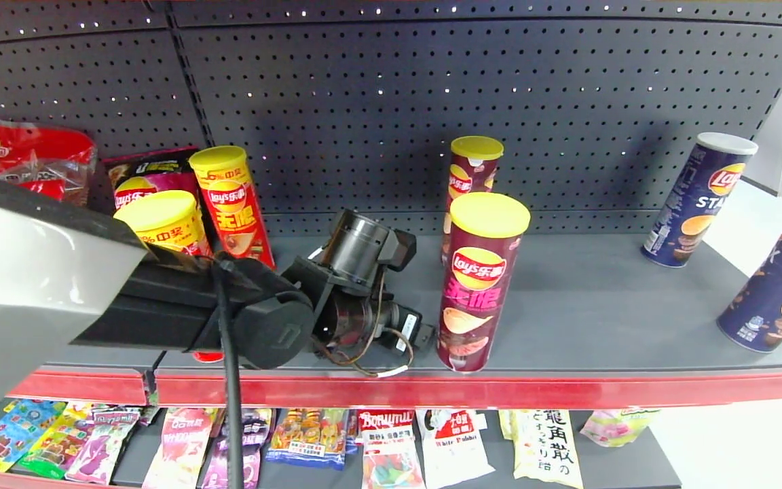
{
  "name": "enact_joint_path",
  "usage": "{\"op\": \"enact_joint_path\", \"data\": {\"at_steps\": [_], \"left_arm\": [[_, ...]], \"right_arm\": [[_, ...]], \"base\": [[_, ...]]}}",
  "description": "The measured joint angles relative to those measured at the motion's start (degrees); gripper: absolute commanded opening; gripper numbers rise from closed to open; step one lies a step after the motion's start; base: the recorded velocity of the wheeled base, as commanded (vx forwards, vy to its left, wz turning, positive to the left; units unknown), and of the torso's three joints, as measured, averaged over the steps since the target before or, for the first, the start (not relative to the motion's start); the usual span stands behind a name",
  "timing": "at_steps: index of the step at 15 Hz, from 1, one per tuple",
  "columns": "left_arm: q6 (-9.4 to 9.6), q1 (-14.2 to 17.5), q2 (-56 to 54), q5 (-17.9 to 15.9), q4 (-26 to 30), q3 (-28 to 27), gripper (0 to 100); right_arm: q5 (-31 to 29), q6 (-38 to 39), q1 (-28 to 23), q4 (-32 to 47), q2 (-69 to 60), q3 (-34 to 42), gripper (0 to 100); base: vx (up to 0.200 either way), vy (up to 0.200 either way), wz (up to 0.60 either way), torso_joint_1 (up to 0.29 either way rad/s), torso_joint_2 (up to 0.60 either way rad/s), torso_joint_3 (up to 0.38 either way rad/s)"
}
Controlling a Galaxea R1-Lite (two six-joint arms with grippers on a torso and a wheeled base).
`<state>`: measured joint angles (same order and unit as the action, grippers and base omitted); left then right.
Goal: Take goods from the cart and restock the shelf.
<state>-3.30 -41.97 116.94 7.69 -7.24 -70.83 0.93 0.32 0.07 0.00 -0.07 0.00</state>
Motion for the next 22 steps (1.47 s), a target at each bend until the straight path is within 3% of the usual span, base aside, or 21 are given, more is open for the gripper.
{"op": "enact_joint_path", "data": {"at_steps": [5, 22], "left_arm": [[0.07, 0.00, 1.33, -0.09, 0.00, -2.00, 100], [-0.02, -0.91, 1.61, -1.73, 0.32, -1.58, 100]], "right_arm": [[-0.02, 0.01, 0.00, 0.00, 0.00, 0.00, 100], [0.00, 0.01, 0.00, 0.00, 0.00, 0.00, 100]], "base": [[0.000, 0.000, 0.00, 0.000, 0.00, 0.000], [0.000, 0.000, 0.00, 0.000, 0.00, 0.000]]}}
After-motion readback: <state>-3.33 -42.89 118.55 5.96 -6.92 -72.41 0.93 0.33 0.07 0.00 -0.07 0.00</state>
